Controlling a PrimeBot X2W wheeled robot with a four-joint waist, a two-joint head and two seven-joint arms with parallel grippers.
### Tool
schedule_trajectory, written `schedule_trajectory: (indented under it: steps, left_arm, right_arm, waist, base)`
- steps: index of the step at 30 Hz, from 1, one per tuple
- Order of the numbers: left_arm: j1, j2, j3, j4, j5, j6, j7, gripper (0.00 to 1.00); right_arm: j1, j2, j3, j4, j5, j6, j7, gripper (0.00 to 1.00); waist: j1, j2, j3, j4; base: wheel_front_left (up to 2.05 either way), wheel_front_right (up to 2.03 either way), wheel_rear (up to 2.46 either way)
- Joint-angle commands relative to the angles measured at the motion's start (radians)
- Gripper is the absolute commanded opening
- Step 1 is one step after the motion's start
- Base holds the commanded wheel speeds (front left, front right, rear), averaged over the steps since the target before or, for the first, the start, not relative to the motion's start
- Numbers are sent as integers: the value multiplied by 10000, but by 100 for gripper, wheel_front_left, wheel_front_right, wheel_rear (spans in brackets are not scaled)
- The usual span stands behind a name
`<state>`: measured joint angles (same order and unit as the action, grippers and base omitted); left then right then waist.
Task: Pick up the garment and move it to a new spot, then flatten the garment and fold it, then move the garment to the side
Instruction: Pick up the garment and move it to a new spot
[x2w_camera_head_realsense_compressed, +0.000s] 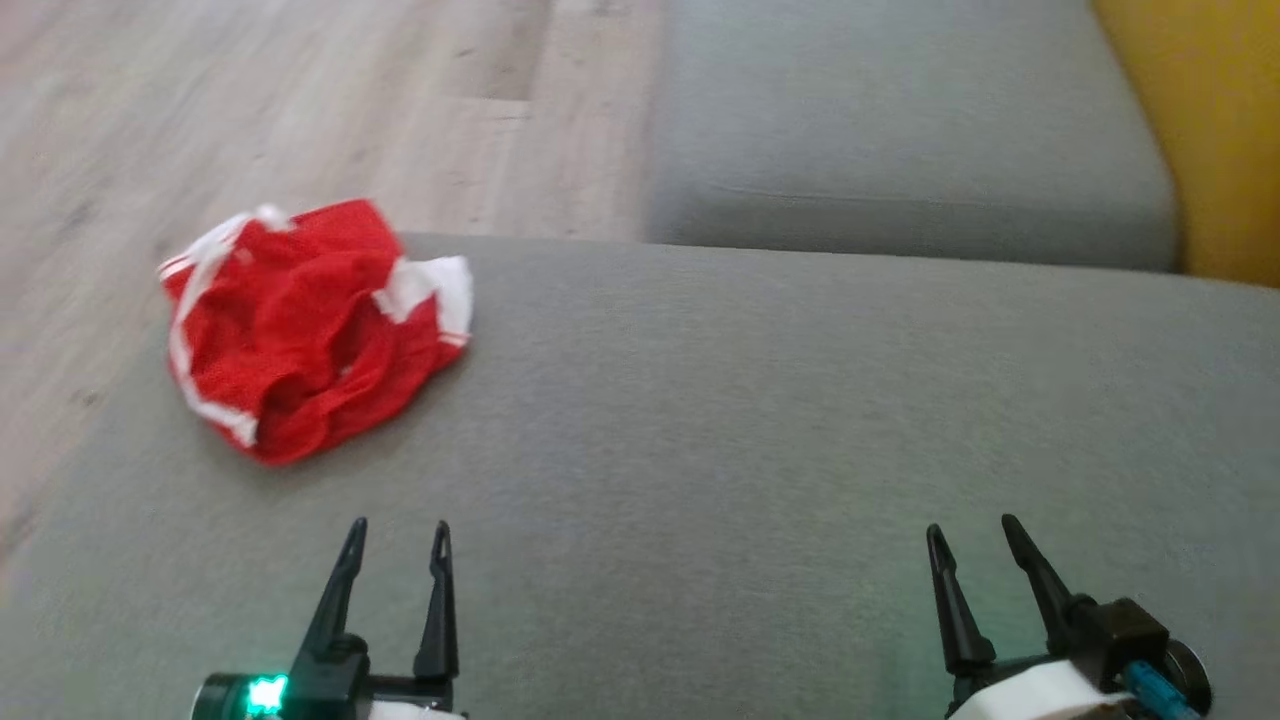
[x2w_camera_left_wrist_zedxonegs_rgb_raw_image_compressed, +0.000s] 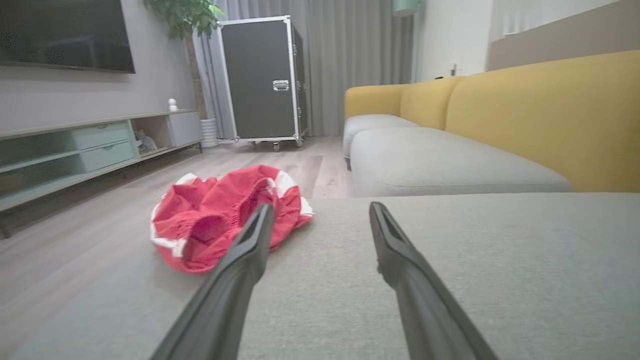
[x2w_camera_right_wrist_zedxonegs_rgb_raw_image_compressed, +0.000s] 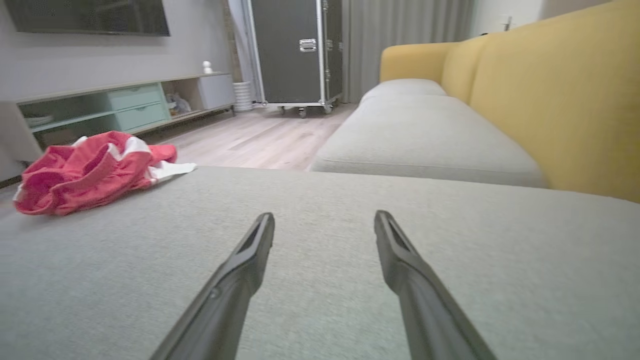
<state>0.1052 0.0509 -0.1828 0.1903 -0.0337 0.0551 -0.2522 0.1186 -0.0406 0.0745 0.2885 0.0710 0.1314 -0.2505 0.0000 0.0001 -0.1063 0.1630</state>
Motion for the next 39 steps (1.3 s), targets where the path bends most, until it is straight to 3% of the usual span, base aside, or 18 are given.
schedule_trajectory:
  steps: [1,8,13,22,29,34,39]
  left_arm:
    - [-512,78,425,-334,60,76,-95,100]
    - [-382,187,734,-374,8,134,-95,100]
    - [-251,140,1121,-759,-143,432,-95,100]
    - [-173,80,1453,-1055,-193,620,-95,100]
    - [-1115,229,1836,-1513,-60,611,-95,100]
    - [-2401,221,2038,-2066,-95,637,-95,100]
    - [-4622,344,1798,-1038,-178,89,-95,100]
  right_arm:
    - [-427,-97,261,-344,112,-7,-113,100]
    - [-605,-97,531,-347,374,-7,-113,100]
    - [-966,-97,884,-216,275,-7,-113,100]
    - [-1101,-97,883,-84,57,-7,-113,100]
    - [-788,-107,465,-246,-535,-7,-113,100]
    - [-1253,-680,430,-530,-848,-7,-113,100]
    - [-1635,-1550,336,-815,-891,-7,-113,100]
  waist:
    - [0,-1,1,988]
    - [0,-1,21,2574]
    - [0,-1,401,2947]
    - [0,-1,695,3199]
    - [0,-1,1348,3326]
    - [0,-1,2644,3002]
    - [0,-1,3802,2790]
  base:
    - [0,0,0]
    - [0,0,0]
    - [0,0,0]
    - [0,0,0]
    - [0,0,0]
    - [0,0,0]
    - [0,0,0]
